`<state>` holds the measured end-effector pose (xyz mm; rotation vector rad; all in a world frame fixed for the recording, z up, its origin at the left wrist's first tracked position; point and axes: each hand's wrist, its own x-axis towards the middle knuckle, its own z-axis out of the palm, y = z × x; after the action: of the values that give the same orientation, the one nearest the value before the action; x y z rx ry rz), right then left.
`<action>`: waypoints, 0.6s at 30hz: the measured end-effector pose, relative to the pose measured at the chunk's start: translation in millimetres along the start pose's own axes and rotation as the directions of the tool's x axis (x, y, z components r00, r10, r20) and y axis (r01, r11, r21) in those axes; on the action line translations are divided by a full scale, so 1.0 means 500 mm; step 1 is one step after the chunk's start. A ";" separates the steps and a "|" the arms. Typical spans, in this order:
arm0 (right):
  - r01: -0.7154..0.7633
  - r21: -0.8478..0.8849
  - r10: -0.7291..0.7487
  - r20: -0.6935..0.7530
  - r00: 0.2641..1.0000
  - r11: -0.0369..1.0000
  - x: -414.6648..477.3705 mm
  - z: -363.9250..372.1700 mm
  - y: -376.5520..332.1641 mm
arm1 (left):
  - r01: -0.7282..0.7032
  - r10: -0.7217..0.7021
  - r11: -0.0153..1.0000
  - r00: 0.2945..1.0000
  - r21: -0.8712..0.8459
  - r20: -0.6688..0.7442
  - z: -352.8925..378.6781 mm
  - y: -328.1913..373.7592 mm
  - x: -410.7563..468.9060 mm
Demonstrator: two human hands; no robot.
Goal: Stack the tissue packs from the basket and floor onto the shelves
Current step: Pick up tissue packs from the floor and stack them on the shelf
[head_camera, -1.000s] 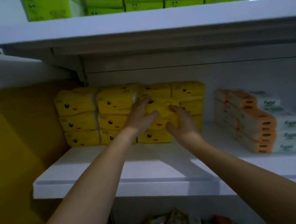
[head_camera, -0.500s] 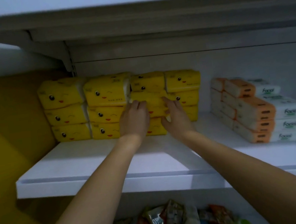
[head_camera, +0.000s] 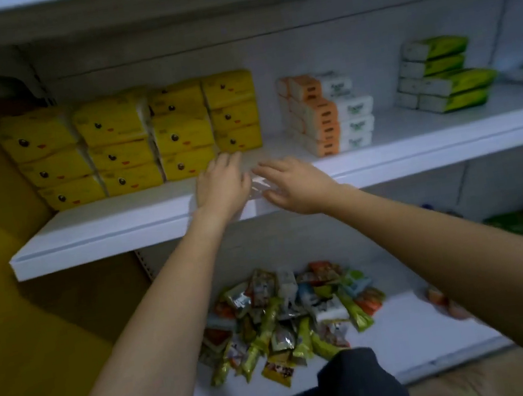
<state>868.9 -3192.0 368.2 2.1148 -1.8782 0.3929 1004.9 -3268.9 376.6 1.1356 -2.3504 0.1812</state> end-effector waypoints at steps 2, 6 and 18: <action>-0.016 -0.060 0.017 0.015 1.000 0.998 -0.099 -0.012 0.029 | -0.095 0.094 0.991 0.995 -0.095 -0.015 0.009 0.072 -0.039; -0.191 -0.145 0.202 0.065 0.977 0.971 -0.341 -0.034 0.110 | -0.295 0.302 0.935 0.953 -0.195 0.005 0.053 0.268 -0.101; -0.904 -0.185 0.915 -0.050 0.400 0.385 -1.090 -0.035 0.169 | -0.838 0.925 0.380 0.349 -0.392 0.149 0.219 0.934 -0.431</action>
<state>721.8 -2695.7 177.3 0.7264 -2.8496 0.3261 716.5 -2857.3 221.0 -0.4537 -2.9575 0.0415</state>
